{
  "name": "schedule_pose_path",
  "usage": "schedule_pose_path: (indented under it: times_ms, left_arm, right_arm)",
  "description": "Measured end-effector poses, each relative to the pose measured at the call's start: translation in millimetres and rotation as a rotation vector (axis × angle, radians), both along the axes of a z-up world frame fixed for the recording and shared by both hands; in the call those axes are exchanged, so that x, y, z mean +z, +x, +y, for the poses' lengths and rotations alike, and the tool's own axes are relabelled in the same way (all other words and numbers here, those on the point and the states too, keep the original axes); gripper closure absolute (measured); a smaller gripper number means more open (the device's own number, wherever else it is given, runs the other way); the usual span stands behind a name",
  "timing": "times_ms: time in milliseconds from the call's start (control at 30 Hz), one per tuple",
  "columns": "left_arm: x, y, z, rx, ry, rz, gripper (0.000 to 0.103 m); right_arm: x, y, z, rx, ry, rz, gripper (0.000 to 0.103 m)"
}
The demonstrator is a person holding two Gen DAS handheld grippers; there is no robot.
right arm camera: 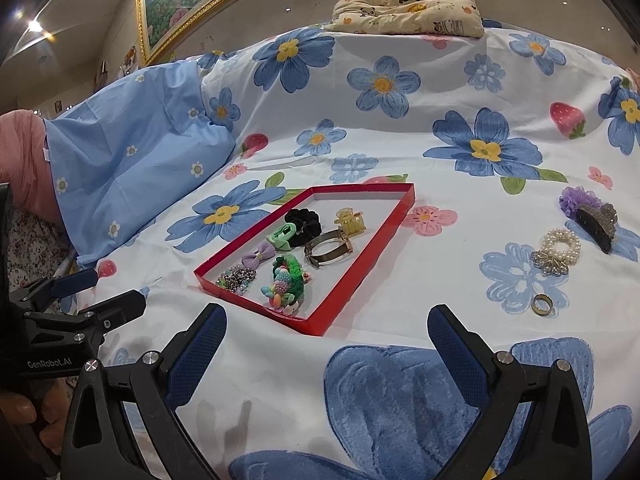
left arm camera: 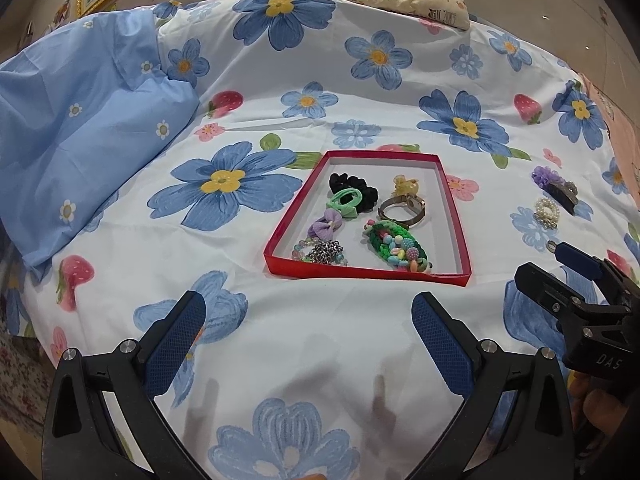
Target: Organize jewelry
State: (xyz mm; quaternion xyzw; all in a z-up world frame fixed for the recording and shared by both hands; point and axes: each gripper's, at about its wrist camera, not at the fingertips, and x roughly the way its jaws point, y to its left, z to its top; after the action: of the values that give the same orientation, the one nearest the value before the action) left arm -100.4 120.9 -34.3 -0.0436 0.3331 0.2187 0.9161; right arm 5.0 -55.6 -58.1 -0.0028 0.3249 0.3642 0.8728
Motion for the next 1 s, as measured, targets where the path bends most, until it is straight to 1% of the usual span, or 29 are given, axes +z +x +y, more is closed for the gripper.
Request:
schedule_pose_path:
  times_ms: [1000]
  left_arm:
    - [-3.7, 0.2, -2.7, -0.005, -0.015, 0.000, 0.000]
  right_arm:
    - [1.3, -1.4, 1.9, 0.010, -0.012, -0.004, 0.001]
